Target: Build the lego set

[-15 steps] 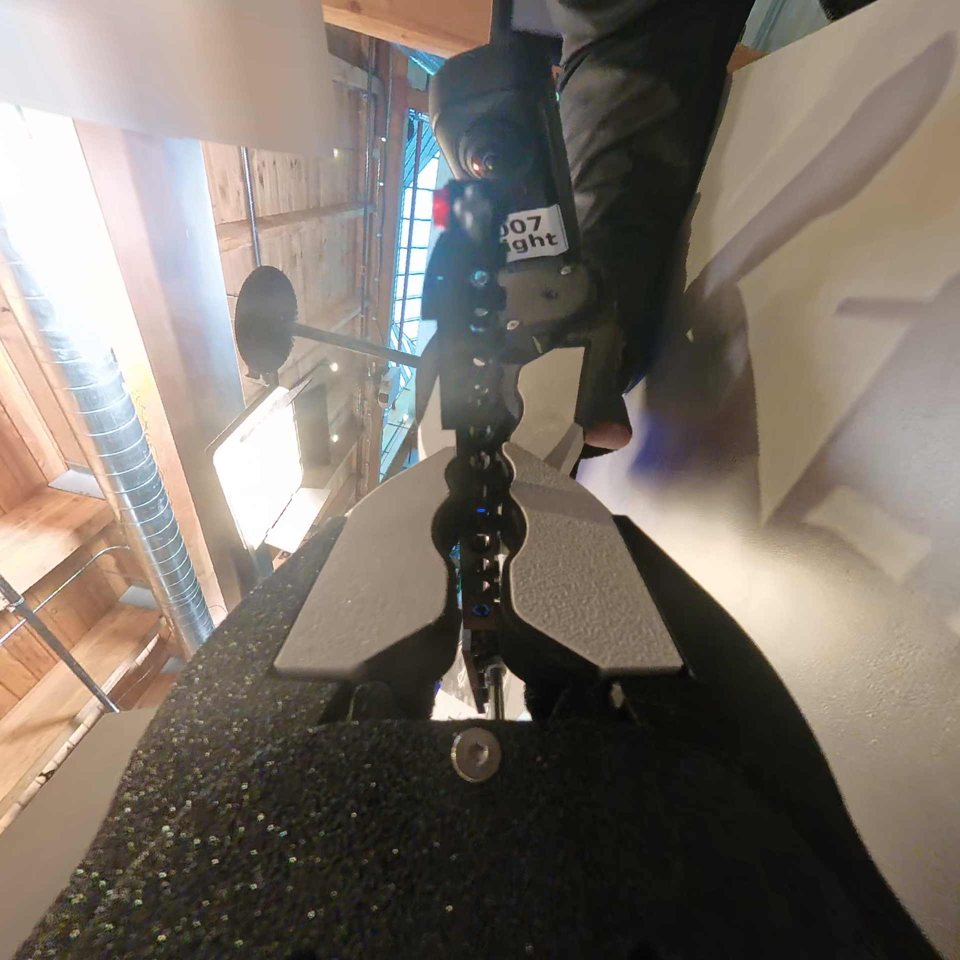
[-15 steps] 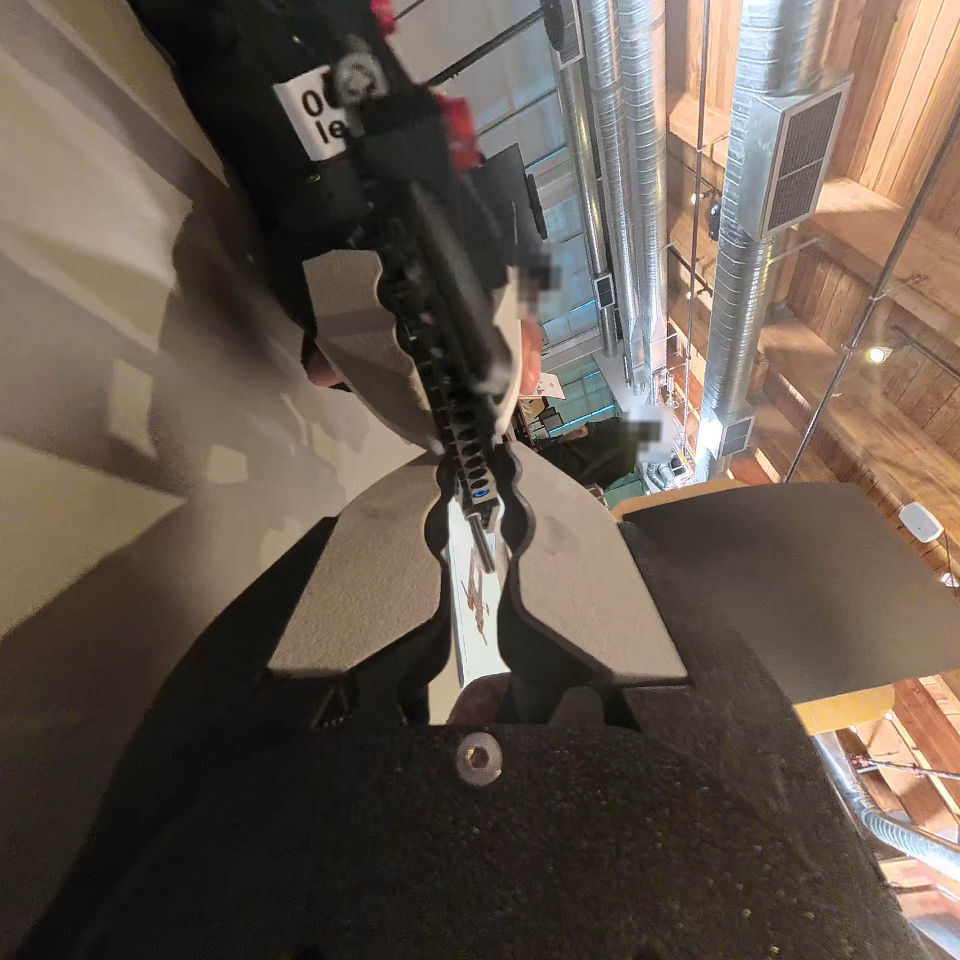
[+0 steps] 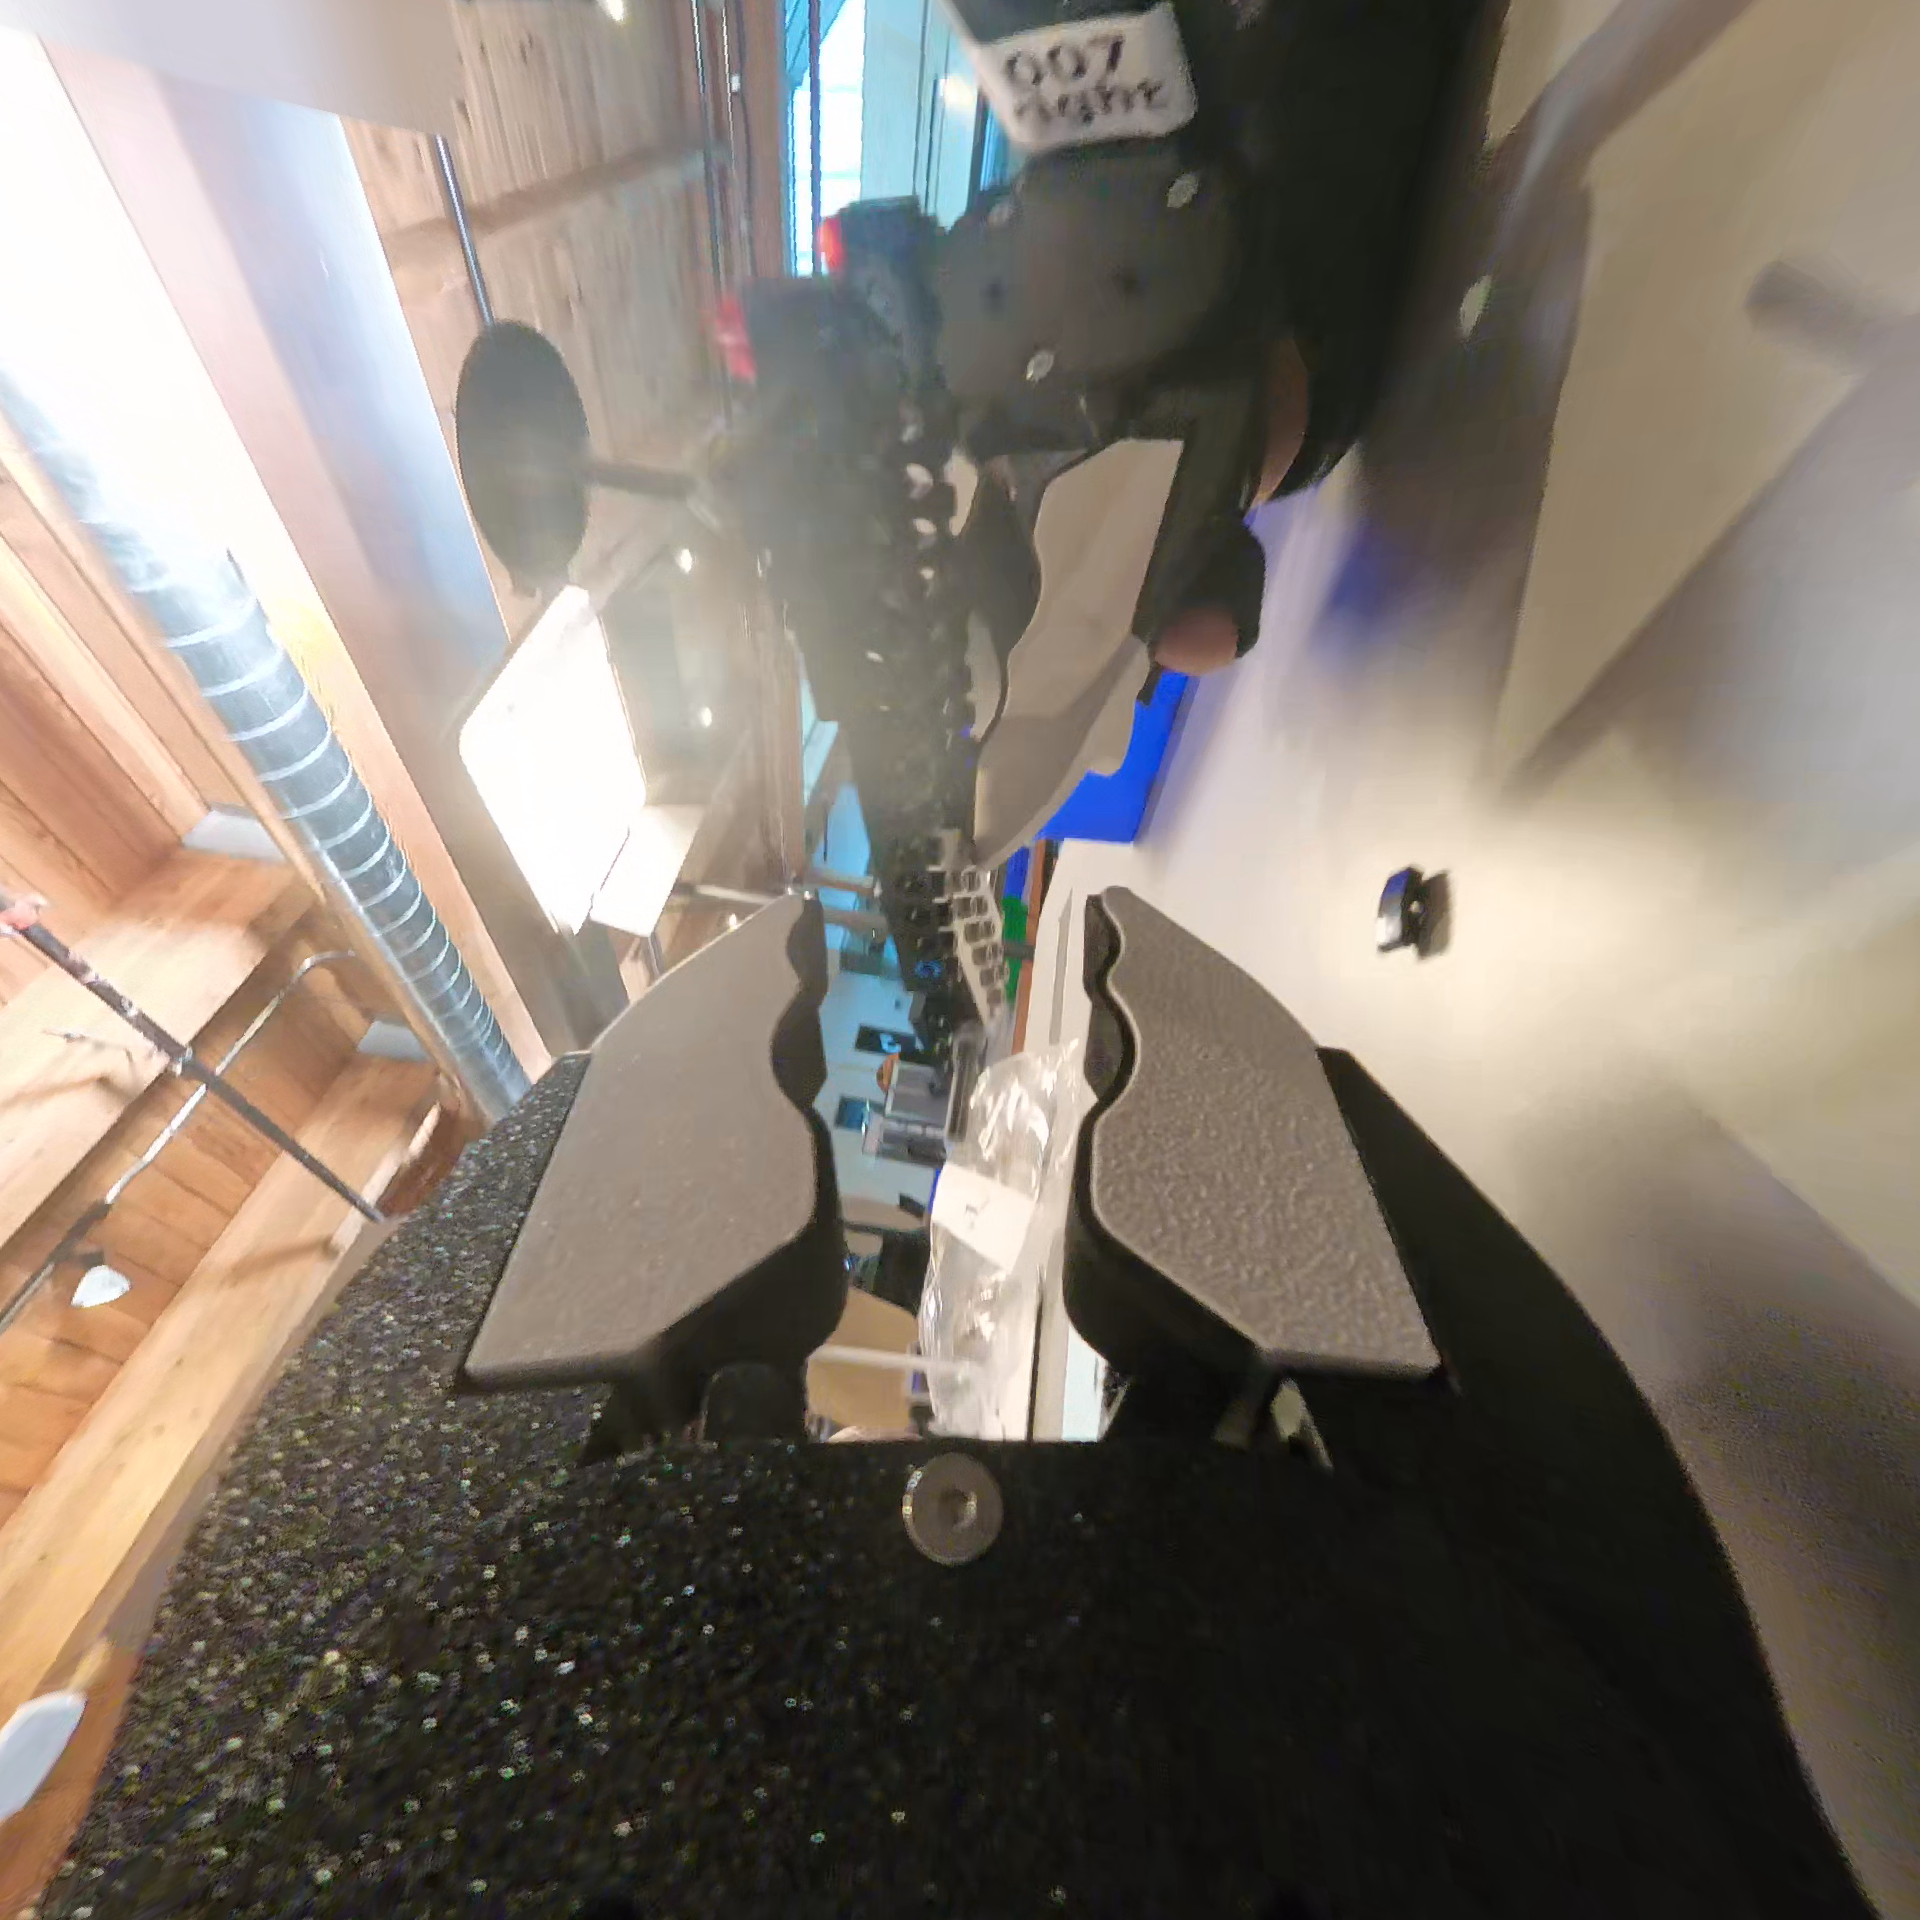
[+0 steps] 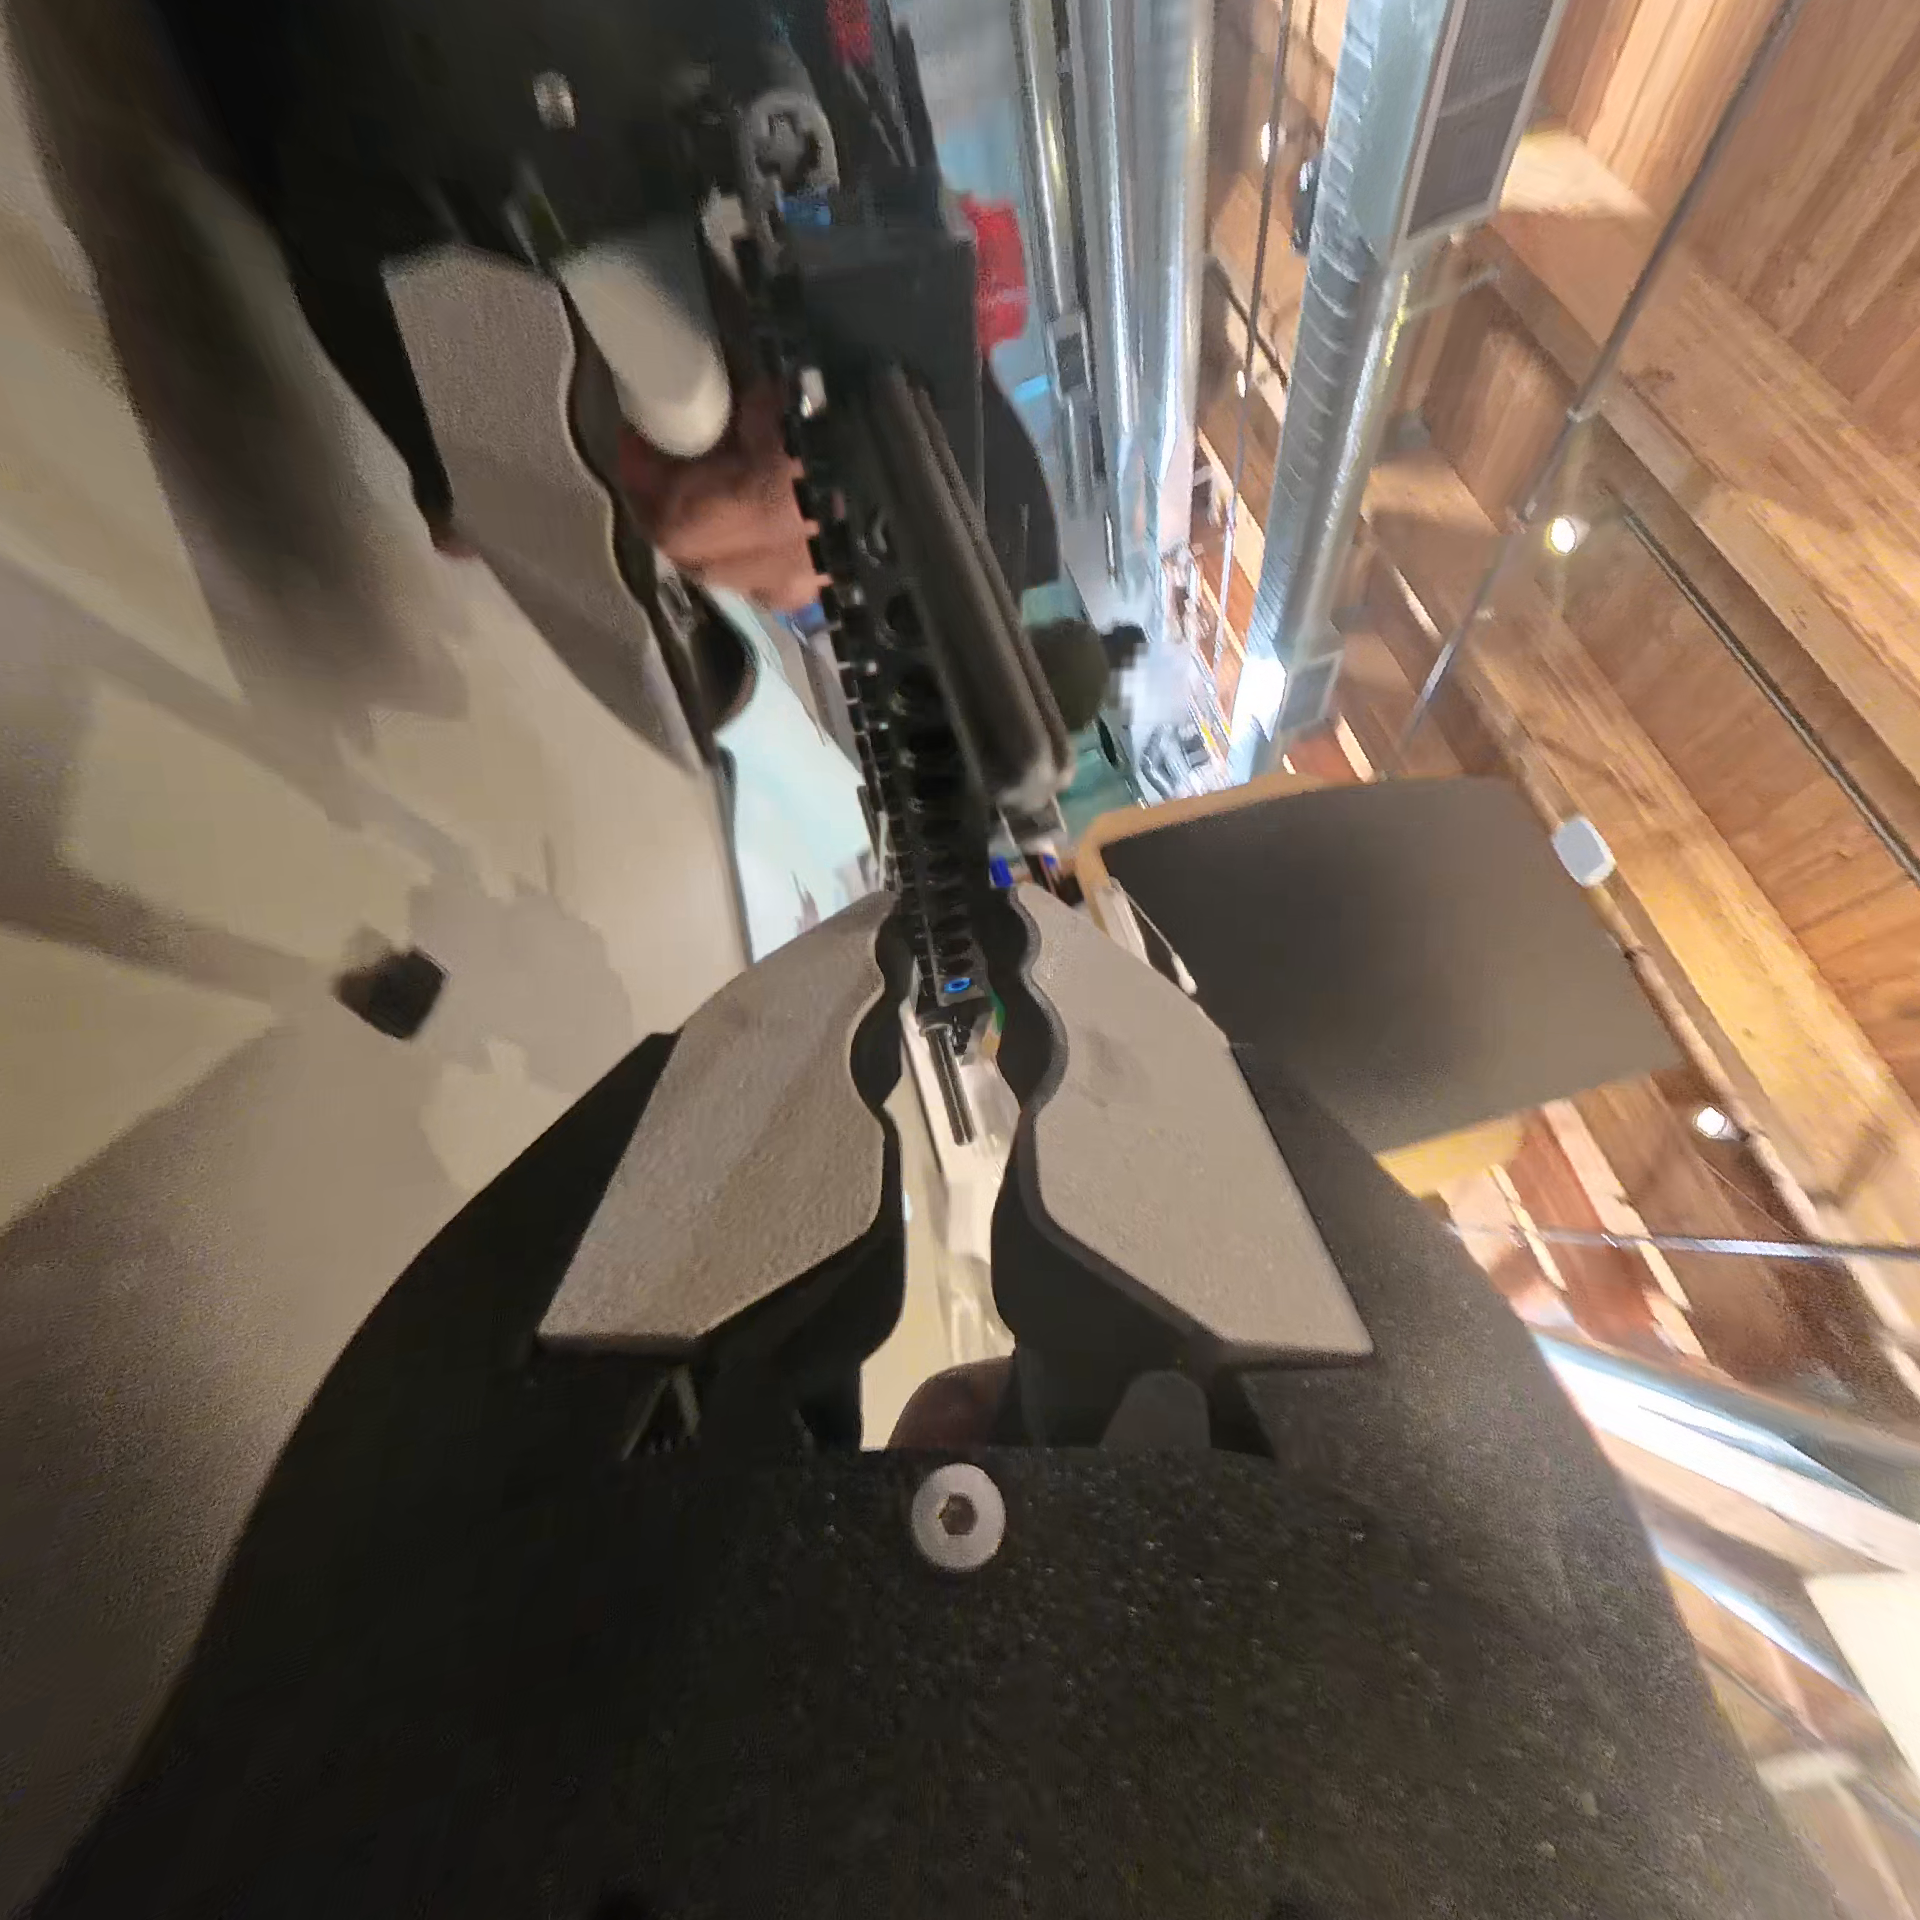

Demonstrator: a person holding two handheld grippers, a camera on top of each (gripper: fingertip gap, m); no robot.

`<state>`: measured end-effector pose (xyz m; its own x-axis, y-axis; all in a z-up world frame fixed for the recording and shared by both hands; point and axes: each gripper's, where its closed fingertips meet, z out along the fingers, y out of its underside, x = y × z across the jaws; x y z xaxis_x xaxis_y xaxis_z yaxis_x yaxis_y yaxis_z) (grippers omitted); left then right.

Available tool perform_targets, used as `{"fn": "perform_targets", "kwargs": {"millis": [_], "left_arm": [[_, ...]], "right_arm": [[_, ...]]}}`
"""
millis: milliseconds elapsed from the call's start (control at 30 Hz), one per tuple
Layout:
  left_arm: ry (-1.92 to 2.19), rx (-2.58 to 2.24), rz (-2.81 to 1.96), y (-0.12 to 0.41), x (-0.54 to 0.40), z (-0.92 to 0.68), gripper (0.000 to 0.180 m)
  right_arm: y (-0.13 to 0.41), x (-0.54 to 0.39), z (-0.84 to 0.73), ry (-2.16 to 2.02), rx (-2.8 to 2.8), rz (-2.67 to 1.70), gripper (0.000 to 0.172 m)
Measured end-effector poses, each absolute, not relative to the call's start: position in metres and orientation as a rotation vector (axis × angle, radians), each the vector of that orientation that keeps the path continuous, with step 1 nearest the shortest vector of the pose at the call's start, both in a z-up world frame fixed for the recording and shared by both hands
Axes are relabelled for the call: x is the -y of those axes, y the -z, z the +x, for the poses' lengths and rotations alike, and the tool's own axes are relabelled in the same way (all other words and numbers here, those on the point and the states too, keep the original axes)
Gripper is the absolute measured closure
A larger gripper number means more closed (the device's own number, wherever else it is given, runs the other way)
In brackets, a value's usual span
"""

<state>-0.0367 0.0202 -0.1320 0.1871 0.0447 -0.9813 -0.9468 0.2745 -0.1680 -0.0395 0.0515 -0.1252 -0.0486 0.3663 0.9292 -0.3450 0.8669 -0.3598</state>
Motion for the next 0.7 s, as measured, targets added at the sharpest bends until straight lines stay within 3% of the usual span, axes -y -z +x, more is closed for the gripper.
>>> {"fn": "perform_targets", "kwargs": {"millis": [267, 500, 700], "left_arm": [[-0.909, -0.980, -1.438, 0.152, -0.022, -0.108, 0.130], [-1.053, -0.947, -1.362, 0.125, -0.020, -0.087, 0.129], [-1.212, -1.015, -1.354, 0.133, -0.041, -0.055, 0.126]], "right_arm": [[0.140, -0.107, -0.068, -0.206, 1.541, -0.281, 0.158], [0.155, -0.130, -0.073, -0.044, 1.606, -0.420, 0.158], [0.162, -0.127, -0.071, 0.017, 1.641, -0.457, 0.158]]}}
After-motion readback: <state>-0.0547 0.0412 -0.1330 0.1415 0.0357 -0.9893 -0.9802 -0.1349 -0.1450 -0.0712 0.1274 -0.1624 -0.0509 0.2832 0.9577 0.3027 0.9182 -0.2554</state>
